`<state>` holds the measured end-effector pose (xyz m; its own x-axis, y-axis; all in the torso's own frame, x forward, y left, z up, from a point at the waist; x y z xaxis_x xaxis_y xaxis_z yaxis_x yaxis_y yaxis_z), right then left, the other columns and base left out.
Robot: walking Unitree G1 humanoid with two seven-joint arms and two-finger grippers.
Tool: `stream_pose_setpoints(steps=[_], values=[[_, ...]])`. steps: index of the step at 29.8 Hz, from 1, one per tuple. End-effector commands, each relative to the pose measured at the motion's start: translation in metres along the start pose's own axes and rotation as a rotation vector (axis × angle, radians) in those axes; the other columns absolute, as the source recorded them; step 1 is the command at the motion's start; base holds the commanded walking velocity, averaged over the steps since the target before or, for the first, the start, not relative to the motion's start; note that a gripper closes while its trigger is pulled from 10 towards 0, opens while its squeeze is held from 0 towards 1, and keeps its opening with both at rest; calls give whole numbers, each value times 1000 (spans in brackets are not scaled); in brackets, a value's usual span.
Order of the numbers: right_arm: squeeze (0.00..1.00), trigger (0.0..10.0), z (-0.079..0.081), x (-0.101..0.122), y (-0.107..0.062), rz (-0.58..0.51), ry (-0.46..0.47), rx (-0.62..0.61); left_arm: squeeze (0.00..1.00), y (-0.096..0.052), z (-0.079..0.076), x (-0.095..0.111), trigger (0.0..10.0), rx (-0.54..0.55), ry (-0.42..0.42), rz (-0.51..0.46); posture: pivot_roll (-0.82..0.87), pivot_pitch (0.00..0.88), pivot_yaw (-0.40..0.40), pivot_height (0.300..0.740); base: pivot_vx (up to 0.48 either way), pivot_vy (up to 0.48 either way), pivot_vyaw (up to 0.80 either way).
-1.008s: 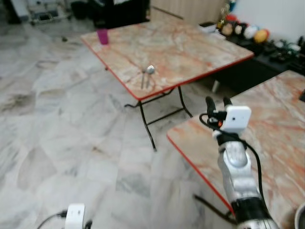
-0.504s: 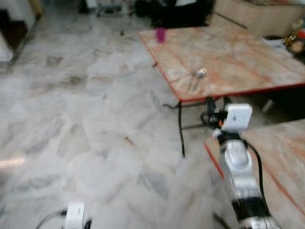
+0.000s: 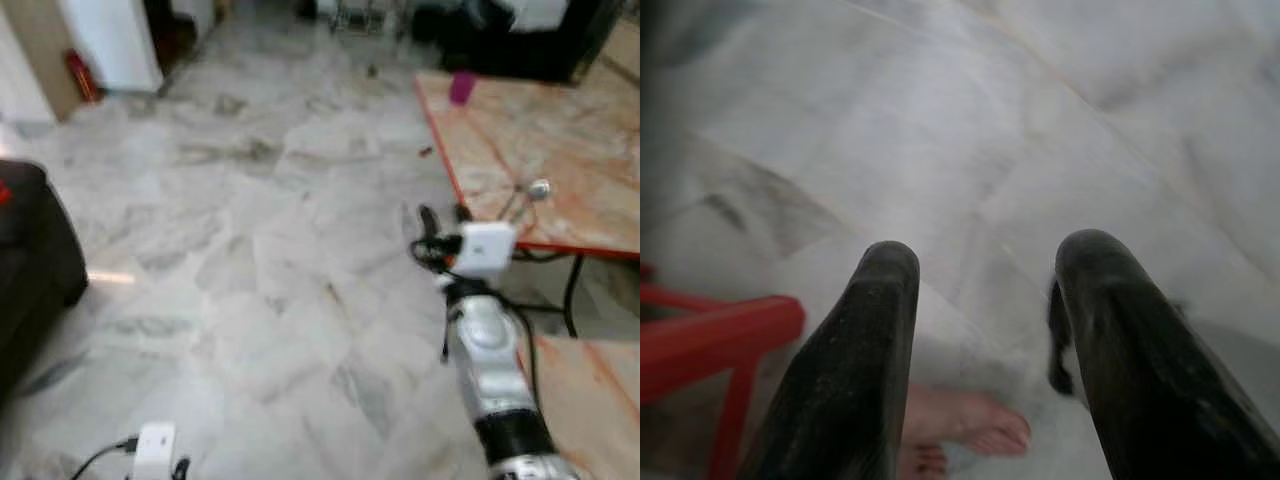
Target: Setting the table
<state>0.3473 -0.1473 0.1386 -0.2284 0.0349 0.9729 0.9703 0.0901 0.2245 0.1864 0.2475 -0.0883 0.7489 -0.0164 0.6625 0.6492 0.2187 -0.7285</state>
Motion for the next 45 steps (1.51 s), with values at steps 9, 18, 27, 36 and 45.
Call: stream_pose_setpoints(steps=[9, 18, 27, 36, 45], values=[[0, 10000, -13, -38, -9, 174, 95, -56, 0, -1, -12, -5, 10000, -17, 1, 14, -42, 0, -55, 740, 0, 0, 444], [0, 10000, -16, -104, -45, 497, 89, -69, 0, -1, -18, -5, 10000, -22, 5, 9, -45, 0, -53, 740, 0, 0, 0], [0, 10000, -20, -169, -125, 908, 111, -161, 0, -1, -17, -2, 10000, -18, 0, -4, -38, 0, -55, 740, 0, 0, 0], [0, 10000, -19, -196, -193, 1142, 87, -213, 0, 0, -16, 1, 10000, -22, 2, -14, -42, 0, -49, 740, 0, 0, 0], [0, 10000, -17, -201, -216, 1202, 142, -302, 0, -1, -19, -4, 10000, -27, 4, 4, -43, 0, -47, 740, 0, 0, 0]])
Point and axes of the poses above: a point about 5 cm out from each wrist's last joint towards the gripper, its own y axis pointing out of the wrist towards the gripper, its own x axis along the axis of the wrist's last joint, z = x × y, the point moved 2 cm from there along y, pointing out of the wrist towards the gripper, and after that the axes turned 1 degree about -y, right-handed, at the moved point
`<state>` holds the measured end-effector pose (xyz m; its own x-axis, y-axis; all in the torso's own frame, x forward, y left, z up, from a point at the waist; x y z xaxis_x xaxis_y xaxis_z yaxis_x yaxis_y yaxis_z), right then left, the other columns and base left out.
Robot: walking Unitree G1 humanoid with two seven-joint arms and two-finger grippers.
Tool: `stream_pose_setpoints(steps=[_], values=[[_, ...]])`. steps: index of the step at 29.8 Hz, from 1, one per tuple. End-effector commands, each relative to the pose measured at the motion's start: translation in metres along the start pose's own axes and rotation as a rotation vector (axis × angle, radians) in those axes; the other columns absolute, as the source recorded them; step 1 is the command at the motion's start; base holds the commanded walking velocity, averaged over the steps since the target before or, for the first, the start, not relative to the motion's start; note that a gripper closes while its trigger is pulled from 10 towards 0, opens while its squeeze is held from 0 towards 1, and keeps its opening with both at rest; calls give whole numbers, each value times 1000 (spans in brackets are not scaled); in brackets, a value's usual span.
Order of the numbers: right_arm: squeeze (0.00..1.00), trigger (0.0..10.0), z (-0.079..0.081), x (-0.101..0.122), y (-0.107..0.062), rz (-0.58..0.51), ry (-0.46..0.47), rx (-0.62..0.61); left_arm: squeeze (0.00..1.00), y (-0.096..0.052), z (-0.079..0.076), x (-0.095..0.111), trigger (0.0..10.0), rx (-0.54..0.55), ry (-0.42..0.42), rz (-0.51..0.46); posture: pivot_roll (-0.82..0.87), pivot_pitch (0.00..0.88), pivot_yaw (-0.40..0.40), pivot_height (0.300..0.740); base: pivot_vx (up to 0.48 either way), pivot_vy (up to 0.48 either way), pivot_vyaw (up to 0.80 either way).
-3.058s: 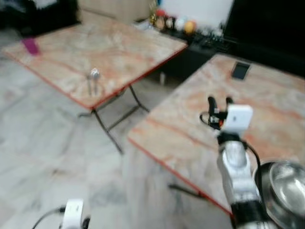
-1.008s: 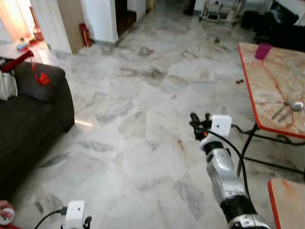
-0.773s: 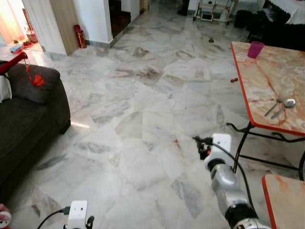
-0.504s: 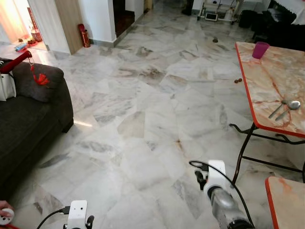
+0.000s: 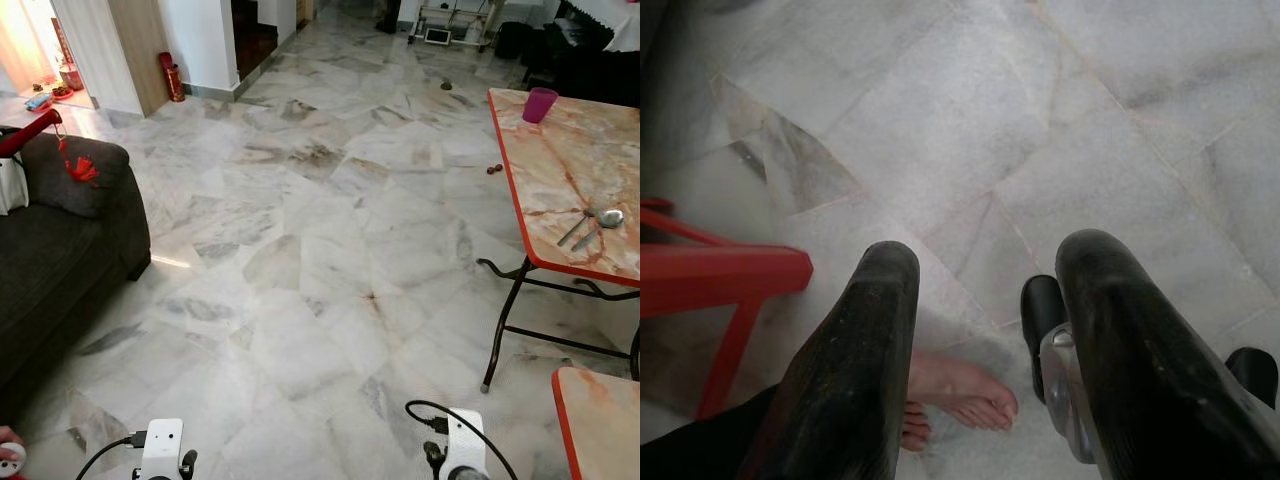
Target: Setting the table
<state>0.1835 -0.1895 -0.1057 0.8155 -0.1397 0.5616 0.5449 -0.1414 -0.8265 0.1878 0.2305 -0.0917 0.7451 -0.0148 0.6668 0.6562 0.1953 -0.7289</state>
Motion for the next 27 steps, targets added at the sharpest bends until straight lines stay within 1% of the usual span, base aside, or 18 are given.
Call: stream_pose_setpoints(steps=[1, 4, 6, 7, 8, 10, 11, 12, 17, 22, 27], values=[[0, 10000, 0, 3, 1, -3, 50, -21, 0, -1, -1, -3, 10000, -4, 7, 11, -43, 0, -47, 740, 0, 0, 0], [0, 10000, 1, 5, 1, -2, 105, -43, 0, -1, -2, -4, 10000, -7, 7, 16, -45, 0, -46, 740, 0, 0, 0], [0, 10000, 4, 7, 1, 5, 108, -46, 0, -1, -3, -5, 10000, -8, 5, 20, -44, 0, -48, 740, 0, 0, 0], [0, 10000, 1, 5, 1, 5, 106, -46, 0, -1, -3, -5, 10000, -9, 4, 21, -44, 0, -48, 740, 0, 0, 0], [0, 10000, -4, 1, 0, 6, 101, -47, 0, -1, -3, -6, 10000, -9, 3, 21, -43, 0, -50, 740, 0, 0, -456], [0, 10000, -4, 1, 0, 6, 101, -47, 0, -1, -3, -6, 10000, -9, 3, 21, -43, 0, -50, 740, 0, 0, -456], [0, 10000, -12, -4, -1, 11, 102, -54, 0, -2, -3, -7, 10000, -8, 1, 23, -43, 0, -52, 740, 0, 0, -788], [0, 10000, -14, -5, -1, 13, 105, -57, 0, -2, -3, -8, 10000, -8, 0, 24, -43, 0, -52, 740, 0, 0, -788], [0, 10000, -12, -4, -1, 15, 104, -55, 0, -3, -3, -10, 10000, -8, -1, 23, -40, 0, -54, 740, 0, 0, -784], [0, 10000, -10, -2, 0, 6, 92, -44, 0, -3, -1, -9, 10000, -8, 3, 21, -40, 0, -52, 740, 0, 0, 0], [0, 10000, -10, -1, 0, 4, 101, -40, 0, -2, 1, -9, 10000, -6, 3, 23, -39, 0, -49, 740, 0, 0, 0]])
Point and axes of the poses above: a point about 5 cm out from each wrist's last joint towards the gripper, its own y axis pointing out of the wrist towards the gripper, its own x axis along the axis of the wrist's last joint, z = x × y, the point moved 2 cm from there along y, pointing out of the wrist towards the gripper, and after that the axes turned 1 degree about -y, right-handed, at the moved point
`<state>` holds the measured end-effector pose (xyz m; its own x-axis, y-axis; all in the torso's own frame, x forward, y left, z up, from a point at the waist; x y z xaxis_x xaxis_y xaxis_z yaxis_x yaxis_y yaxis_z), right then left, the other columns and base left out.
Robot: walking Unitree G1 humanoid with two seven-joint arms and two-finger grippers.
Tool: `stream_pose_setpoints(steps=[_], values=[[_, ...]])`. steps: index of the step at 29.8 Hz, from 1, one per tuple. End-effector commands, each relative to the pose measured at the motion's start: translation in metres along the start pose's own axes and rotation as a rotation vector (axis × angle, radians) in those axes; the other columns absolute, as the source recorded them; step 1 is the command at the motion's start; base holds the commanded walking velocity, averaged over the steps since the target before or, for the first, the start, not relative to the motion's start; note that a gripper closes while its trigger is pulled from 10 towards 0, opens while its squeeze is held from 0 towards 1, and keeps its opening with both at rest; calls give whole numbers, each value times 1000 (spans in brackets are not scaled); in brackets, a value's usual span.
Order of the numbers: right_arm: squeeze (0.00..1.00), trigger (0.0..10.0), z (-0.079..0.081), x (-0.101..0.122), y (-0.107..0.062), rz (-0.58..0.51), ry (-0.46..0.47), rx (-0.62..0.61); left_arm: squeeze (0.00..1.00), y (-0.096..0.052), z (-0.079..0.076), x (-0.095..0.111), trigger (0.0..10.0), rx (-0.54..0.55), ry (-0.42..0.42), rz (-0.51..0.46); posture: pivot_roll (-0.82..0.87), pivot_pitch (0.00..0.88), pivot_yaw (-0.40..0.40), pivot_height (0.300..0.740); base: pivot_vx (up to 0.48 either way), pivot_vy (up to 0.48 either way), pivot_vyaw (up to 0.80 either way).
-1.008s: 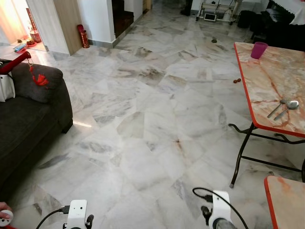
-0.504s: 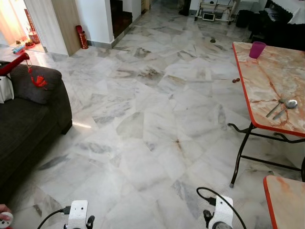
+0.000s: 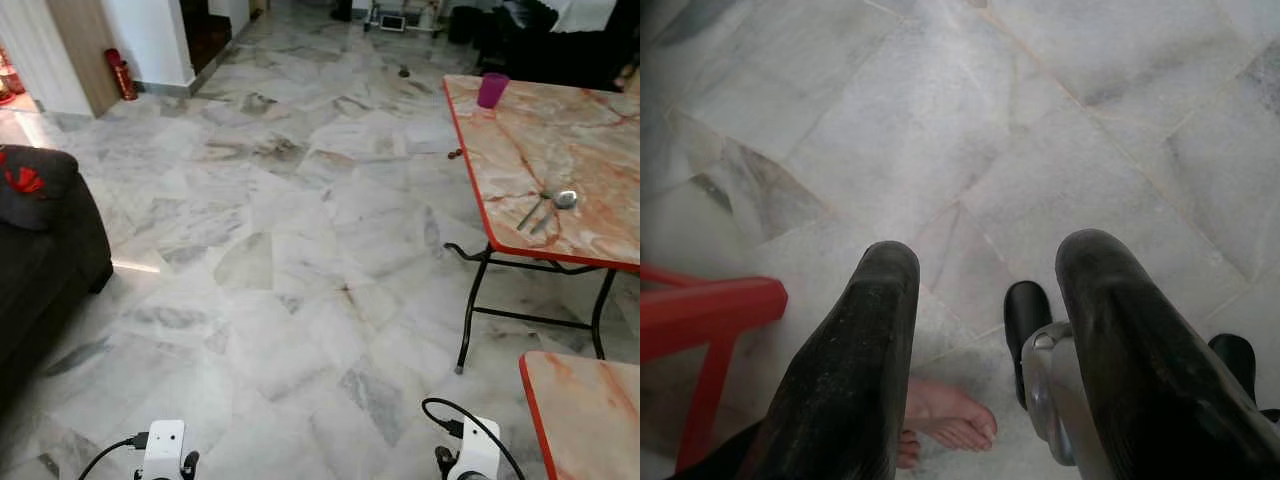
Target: Setting the table
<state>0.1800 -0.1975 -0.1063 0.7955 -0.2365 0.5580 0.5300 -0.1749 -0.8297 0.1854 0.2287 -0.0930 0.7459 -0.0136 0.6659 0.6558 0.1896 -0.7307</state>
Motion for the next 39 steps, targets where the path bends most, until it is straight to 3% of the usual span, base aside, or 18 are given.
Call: stream_pose_setpoints(steps=[1, 11, 39], values=[[0, 10000, -2, 1, 0, -3, 2, -4, 0, -1, 3, -6, 10000, 0, 4, 22, -39, 0, -49, 740, 0, 0, 0], [0, 10000, -3, 1, 0, -4, 13, -3, 0, -3, 4, -10, 10000, 4, -15, 34, -40, 0, -49, 740, 0, 116, 0], [0, 10000, -5, 0, 0, 1, -1, -11, 0, -3, 5, -10, 10000, 7, -19, 30, -40, 0, -49, 740, 0, 304, -777]])
Point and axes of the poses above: a point about 5 cm out from each wrist's last joint towards the gripper, its own y axis pointing out of the wrist towards the gripper, its own x axis along the axis of the wrist's last joint, z = x × y, the point moved 2 cm from there along y, pointing out of the wrist towards the gripper, and after that the axes turned 1 degree about -y, right-handed, at the moved point
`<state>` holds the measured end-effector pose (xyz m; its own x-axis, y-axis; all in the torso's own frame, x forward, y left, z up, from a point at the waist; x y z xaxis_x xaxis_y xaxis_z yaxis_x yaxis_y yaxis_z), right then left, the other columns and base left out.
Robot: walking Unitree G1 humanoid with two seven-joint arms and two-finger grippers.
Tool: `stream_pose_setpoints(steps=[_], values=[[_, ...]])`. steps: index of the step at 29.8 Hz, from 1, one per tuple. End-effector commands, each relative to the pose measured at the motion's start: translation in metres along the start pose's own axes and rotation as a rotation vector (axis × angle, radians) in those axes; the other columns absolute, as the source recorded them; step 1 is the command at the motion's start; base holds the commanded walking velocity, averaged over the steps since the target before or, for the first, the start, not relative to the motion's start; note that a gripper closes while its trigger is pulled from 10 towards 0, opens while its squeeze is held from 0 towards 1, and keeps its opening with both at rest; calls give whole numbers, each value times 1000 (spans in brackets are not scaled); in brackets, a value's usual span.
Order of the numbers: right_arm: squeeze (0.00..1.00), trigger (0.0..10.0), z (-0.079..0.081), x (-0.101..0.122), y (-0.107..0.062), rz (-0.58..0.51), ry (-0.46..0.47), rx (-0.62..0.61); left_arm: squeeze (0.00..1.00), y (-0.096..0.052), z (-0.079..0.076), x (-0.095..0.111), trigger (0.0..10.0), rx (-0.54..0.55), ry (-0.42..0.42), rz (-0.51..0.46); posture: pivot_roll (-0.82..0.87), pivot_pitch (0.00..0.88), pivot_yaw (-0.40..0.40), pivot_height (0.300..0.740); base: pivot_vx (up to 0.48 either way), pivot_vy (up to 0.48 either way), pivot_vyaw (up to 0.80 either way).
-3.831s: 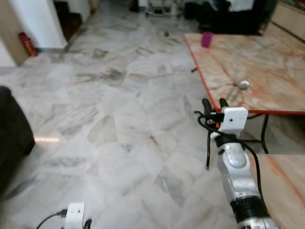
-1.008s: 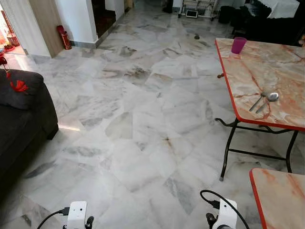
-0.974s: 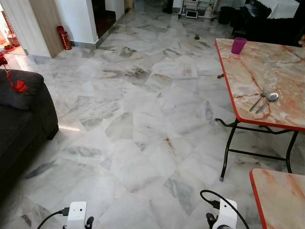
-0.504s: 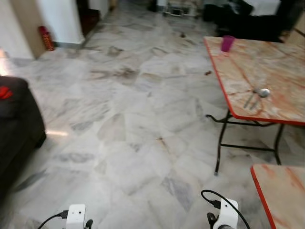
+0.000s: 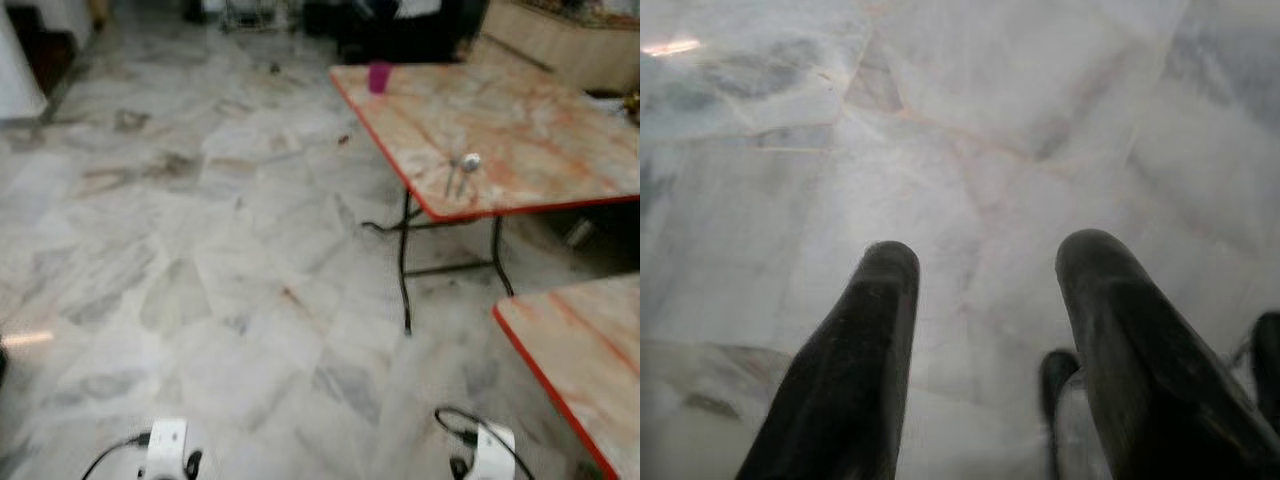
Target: Setting the table
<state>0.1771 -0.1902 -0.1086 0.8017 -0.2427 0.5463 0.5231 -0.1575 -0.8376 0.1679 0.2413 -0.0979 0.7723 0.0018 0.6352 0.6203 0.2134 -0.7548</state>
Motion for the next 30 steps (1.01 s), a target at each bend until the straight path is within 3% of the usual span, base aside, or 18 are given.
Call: stream_pose_setpoints(steps=[1, 7, 12, 22, 30], values=[[0, 10000, -11, 5, 1, -14, -5, -26, 0, 2, -8, 6, 10000, -17, -12, -12, -40, 0, -49, 740, 0, 304, -781], [0, 10000, -11, 5, 1, -14, -5, -26, 0, 2, -8, 6, 10000, -17, -12, -12, -40, 0, -49, 740, 0, 304, -781], [0, 10000, -7, 7, 1, -31, -6, 15, 0, 6, -22, 23, 10000, -39, 4, -54, -41, 0, -41, 740, 0, 67, 0], [0, 10000, -6, 8, 0, -43, -25, 25, 0, 6, -20, 21, 10000, -41, 13, -43, -38, 0, -38, 740, 0, 0, 0], [0, 10000, -6, 9, 0, -49, -46, 36, 0, 4, -13, 13, 10000, -31, 20, -18, -37, 0, -39, 740, 0, 0, 756]])
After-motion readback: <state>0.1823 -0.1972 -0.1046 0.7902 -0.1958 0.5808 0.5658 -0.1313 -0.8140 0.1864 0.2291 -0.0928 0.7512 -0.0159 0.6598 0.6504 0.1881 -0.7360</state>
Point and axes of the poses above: a point about 5 cm out from each wrist's last joint towards the gripper, its own y axis pointing out of the wrist towards the gripper, its own x axis along the axis of the wrist's last joint, z = x × y, the point moved 2 cm from there along y, pointing out of the wrist towards the gripper, and after that the axes turned 1 degree about -y, right-handed, at the moved point
